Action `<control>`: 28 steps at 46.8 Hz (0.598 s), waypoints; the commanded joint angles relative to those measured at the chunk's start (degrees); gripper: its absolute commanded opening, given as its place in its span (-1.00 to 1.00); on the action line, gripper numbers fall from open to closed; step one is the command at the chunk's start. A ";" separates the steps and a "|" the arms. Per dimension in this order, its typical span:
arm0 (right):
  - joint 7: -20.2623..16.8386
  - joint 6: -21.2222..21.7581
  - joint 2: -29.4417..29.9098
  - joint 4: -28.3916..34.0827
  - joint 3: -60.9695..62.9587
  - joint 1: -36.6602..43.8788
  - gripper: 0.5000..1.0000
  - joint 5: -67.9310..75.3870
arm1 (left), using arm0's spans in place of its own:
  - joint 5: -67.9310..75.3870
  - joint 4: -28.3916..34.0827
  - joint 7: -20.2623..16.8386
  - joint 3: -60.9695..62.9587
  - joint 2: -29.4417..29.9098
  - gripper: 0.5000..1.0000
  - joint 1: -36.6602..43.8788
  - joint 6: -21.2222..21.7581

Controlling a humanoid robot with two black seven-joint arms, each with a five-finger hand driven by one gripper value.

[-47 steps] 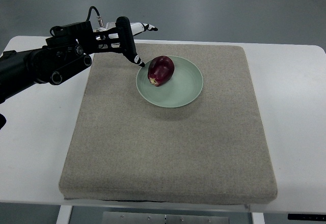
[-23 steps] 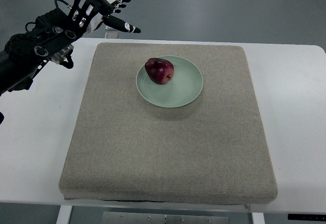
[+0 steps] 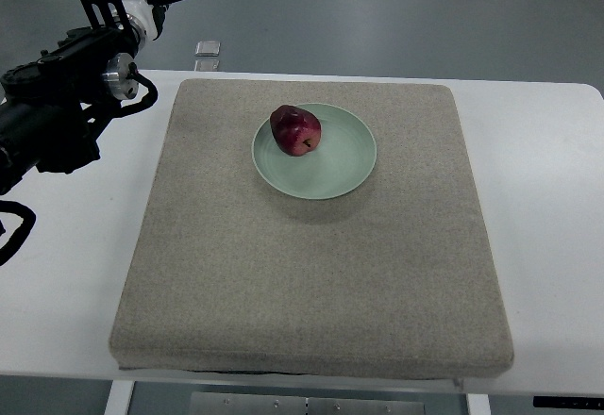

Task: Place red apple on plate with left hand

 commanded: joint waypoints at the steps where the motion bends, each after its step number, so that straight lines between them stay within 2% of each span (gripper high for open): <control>1: 0.00 0.00 0.00 0.00 0.00 0.01 0.73 0.00 | -3.06 1.22 0.96 -0.16 -0.53 0.94 0.00 -0.02; 5: 0.00 0.00 0.00 0.00 0.00 0.01 0.73 0.00 | -7.71 1.57 1.49 -0.42 -0.53 0.94 0.00 -0.11; 11: 0.00 0.00 0.00 0.00 0.00 0.01 0.73 0.00 | -15.19 2.80 2.55 -0.24 -0.53 0.97 0.35 -2.47; 19: 0.00 0.00 0.00 0.00 0.00 0.01 0.72 0.00 | -20.38 5.35 2.46 -0.33 -1.06 0.97 1.57 -12.57; 24: 0.00 0.00 0.00 0.00 0.00 0.01 0.72 0.00 | -22.31 7.72 2.46 -0.42 -1.77 0.97 2.63 -20.31; 28: 0.09 0.00 0.00 0.00 0.00 0.01 0.72 0.00 | -23.89 8.86 2.46 -0.51 -2.29 0.97 3.07 -24.18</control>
